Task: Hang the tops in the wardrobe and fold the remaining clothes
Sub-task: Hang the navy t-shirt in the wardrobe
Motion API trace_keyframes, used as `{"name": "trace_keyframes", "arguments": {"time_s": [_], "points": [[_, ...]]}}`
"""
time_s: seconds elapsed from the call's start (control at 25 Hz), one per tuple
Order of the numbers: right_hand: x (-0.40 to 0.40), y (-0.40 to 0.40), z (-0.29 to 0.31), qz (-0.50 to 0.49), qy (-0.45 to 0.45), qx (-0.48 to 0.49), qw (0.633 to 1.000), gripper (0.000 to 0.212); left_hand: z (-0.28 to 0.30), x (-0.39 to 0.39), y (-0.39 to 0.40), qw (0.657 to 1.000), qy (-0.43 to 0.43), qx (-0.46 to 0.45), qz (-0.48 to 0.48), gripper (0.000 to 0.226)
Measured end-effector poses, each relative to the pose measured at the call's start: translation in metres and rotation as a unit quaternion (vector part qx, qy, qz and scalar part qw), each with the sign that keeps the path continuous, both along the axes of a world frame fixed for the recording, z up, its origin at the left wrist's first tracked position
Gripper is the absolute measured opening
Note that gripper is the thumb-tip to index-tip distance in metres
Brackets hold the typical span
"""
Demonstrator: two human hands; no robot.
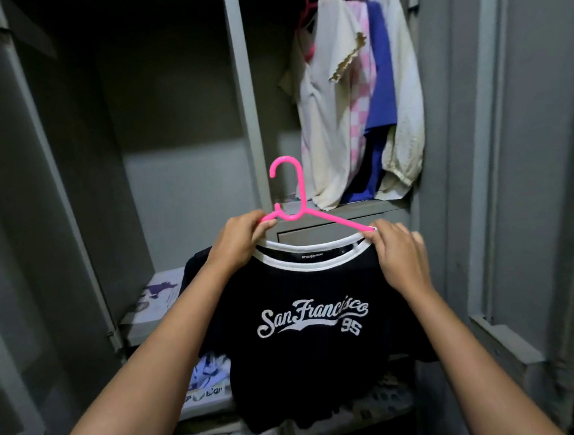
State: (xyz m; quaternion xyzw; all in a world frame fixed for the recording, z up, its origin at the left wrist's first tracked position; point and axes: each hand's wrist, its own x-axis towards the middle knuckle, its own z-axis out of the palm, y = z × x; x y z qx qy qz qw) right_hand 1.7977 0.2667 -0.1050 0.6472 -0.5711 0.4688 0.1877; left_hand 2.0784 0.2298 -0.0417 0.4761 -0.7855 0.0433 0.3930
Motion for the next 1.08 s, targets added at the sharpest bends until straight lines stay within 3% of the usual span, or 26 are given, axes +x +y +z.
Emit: {"name": "trace_keyframes", "arguments": {"time_s": [0.16,0.48,0.64,0.8,0.92,1.08], "points": [[-0.024,0.014,0.076,-0.123,0.007,-0.044,0.991,0.027,0.059,-0.020,-0.013,0.992,0.026,-0.102,0.066,0.042],[-0.043,-0.012,0.255,-0.264,0.003,-0.070,0.962,0.033,0.140,-0.037,-0.061,0.985,0.075,-0.135,0.073,0.047],[-0.019,-0.066,0.314,-0.291,0.028,-0.109,0.950,0.021,0.167,-0.043,-0.102,0.980,0.016,-0.171,0.102,0.049],[0.004,-0.143,0.366,-0.312,0.043,-0.139,0.939,0.028,0.199,-0.043,-0.165,0.965,-0.033,-0.212,0.149,0.076],[0.013,-0.207,0.404,-0.324,0.059,-0.155,0.931,0.029,0.222,-0.053,-0.212,0.937,-0.076,-0.277,0.201,0.087],[0.030,-0.271,0.446,-0.319,0.089,-0.185,0.925,0.029,0.236,-0.066,-0.257,0.897,-0.048,-0.336,0.284,0.093]]}}
